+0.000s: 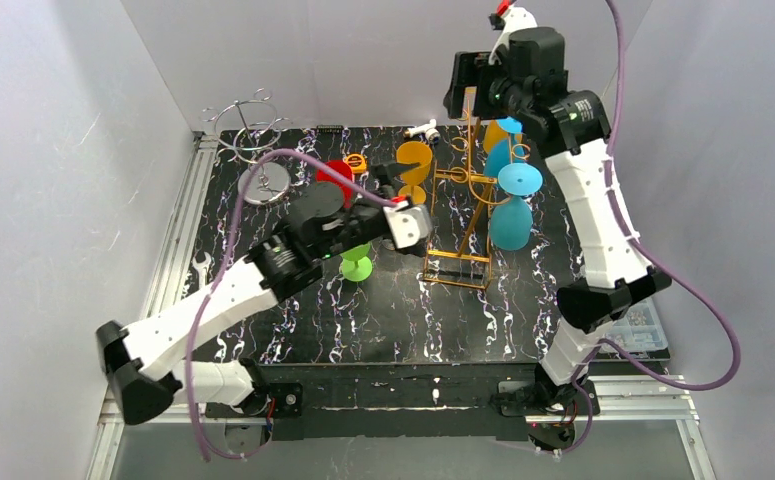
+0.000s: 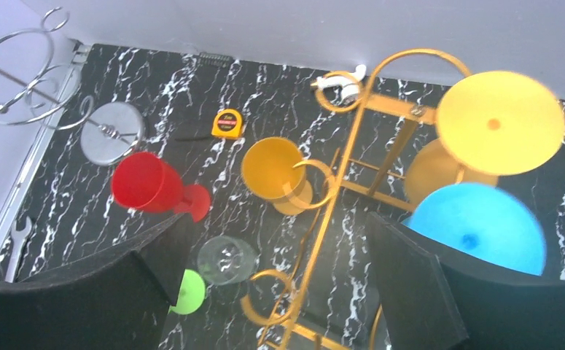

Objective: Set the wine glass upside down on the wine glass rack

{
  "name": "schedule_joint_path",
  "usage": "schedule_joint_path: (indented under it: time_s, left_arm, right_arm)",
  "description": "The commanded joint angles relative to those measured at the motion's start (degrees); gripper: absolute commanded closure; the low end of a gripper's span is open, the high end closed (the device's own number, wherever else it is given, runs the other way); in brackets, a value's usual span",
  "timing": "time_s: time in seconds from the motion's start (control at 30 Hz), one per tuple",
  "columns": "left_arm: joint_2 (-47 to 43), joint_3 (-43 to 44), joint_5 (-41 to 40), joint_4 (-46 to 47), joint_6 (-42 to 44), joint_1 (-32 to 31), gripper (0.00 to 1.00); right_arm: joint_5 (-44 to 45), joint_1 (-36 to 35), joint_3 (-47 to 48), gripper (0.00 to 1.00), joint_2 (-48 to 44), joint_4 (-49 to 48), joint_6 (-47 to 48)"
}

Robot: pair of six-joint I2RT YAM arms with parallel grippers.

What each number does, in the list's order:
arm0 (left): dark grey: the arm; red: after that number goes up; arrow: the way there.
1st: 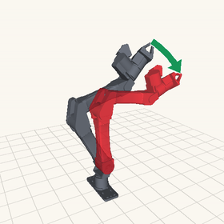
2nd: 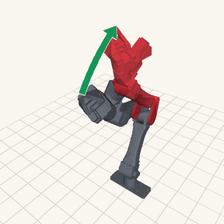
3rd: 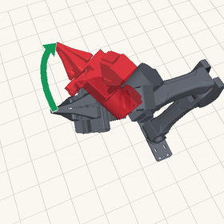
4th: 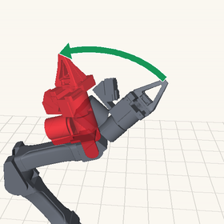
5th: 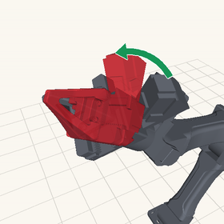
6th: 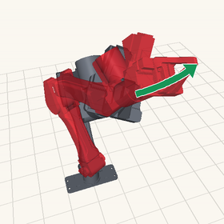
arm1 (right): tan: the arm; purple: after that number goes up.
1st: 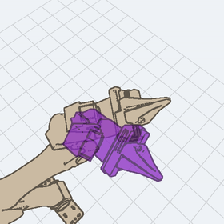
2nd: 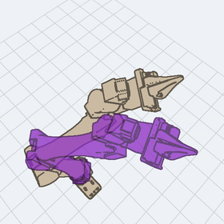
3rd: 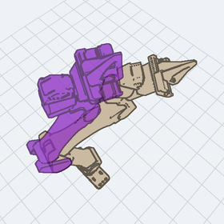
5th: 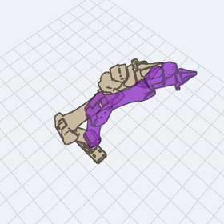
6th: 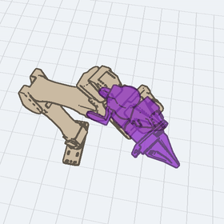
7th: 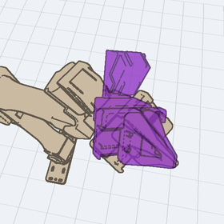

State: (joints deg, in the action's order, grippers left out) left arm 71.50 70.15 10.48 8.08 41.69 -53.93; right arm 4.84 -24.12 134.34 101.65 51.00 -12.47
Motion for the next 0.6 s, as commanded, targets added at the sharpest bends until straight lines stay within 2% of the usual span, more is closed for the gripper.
schedule_joint_path:
  time_s: [0.0,0.1,0.13,0.37,0.57]
  left_arm:
    - [-9.5,-1.46,-4.28,-5.49,-3.52,0.68,0.02]
    - [-14.02,-2.13,-5.93,-9.53,-4.23,1.02,0.02]
    - [-15.13,-2.38,-6.56,-10.57,-4.3,1.1,0.02]
    - [-19.3,-2.68,-8.95,-14.95,-4.01,1.32,0.02]
    - [-19.98,-2.69,-8.67,-16.29,-4.38,1.37,0.02]
  right_arm:
    - [12.64,-8.07,-2.2,0.06,-3.4,5.34,-1.96]
    - [16.52,-11.32,-6.4,0.2,-5.56,5.75,-4.04]
    - [18.14,-12.37,-7.14,0.22,-6.04,6.17,-4.71]
    - [27.48,-19.88,-5.21,0.21,-6.71,13.83,-6.21]
    - [31.04,-24.09,-10.31,0.21,-9.79,15.76,-9.08]
